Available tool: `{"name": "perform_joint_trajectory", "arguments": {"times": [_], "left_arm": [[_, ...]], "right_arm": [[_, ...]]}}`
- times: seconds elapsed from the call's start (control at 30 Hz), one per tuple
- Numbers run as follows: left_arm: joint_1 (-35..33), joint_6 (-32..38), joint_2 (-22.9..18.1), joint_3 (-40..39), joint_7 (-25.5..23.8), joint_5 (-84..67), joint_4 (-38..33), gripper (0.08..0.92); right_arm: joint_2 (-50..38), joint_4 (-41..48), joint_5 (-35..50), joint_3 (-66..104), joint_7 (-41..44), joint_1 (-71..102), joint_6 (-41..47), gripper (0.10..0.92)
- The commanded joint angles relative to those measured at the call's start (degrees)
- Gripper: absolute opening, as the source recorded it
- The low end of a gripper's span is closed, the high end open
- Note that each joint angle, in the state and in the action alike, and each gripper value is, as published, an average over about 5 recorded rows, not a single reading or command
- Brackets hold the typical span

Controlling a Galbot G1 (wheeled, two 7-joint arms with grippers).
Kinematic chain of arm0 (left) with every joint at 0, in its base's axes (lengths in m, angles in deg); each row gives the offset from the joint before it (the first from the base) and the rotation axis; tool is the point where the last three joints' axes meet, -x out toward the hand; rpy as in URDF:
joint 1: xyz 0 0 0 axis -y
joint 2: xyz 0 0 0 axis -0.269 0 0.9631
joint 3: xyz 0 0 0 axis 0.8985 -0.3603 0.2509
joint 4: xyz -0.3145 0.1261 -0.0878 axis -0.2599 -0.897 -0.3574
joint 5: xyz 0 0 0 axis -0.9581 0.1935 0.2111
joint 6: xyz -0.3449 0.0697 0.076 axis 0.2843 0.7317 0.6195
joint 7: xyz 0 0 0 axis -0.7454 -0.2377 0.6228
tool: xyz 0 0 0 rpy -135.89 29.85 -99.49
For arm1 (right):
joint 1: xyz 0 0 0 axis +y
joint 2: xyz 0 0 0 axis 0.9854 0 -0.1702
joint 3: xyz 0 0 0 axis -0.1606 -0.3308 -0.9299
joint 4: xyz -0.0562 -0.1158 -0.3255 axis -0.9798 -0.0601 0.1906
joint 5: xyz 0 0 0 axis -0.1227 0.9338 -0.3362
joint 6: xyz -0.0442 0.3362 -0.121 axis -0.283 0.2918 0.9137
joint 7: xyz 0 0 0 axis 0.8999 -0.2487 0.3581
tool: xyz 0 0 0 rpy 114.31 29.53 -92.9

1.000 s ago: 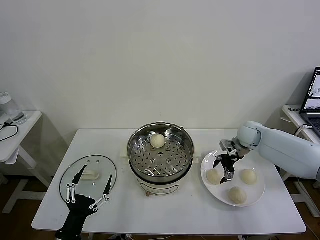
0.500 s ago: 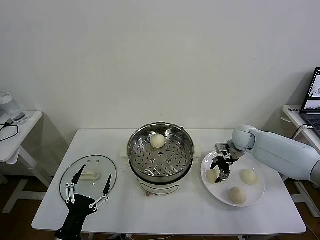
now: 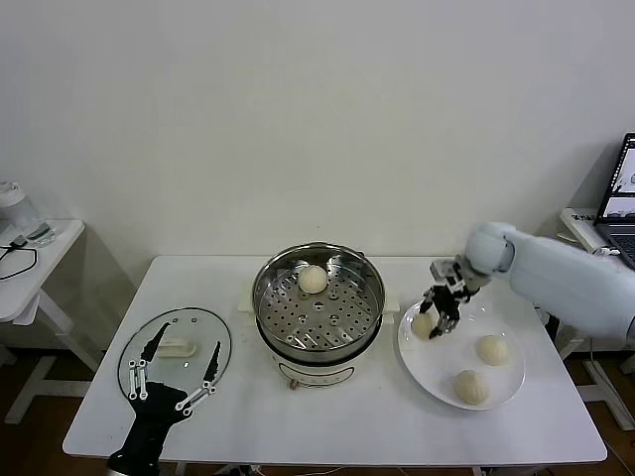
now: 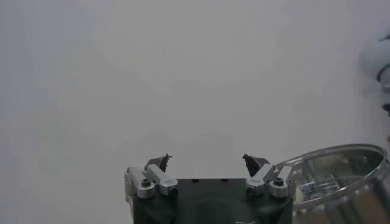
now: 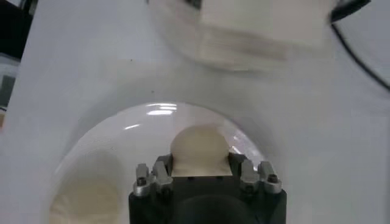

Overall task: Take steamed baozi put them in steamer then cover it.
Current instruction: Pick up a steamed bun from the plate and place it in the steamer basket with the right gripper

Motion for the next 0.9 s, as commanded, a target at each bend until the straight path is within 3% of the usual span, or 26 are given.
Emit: {"name": "perform_joint_trajectory", "arguments": {"times": [0.03,0.4,0.9], "left_arm": [[0.2,-0.2,0.0,-0.4,0.0,-0.1,-0.2,0.823],[0.7,-0.1,0.0,-0.6,0.1,-0.1,-0.4,0.823],[2.1,0.4,-0.2,-1.2,0.2,-0.7,-0.7,0.823]], "right_arm": [[5.6,-0.7,4.0,-5.0,6.9,-15.9,-0.8,0.645],[22.1,-2.9,15.0,-10.7,2.6,-19.5,4.0,0.645],[38.2,5.0,20.3,-16.4,-5.0,-11.8,8.3,0.636]]}}
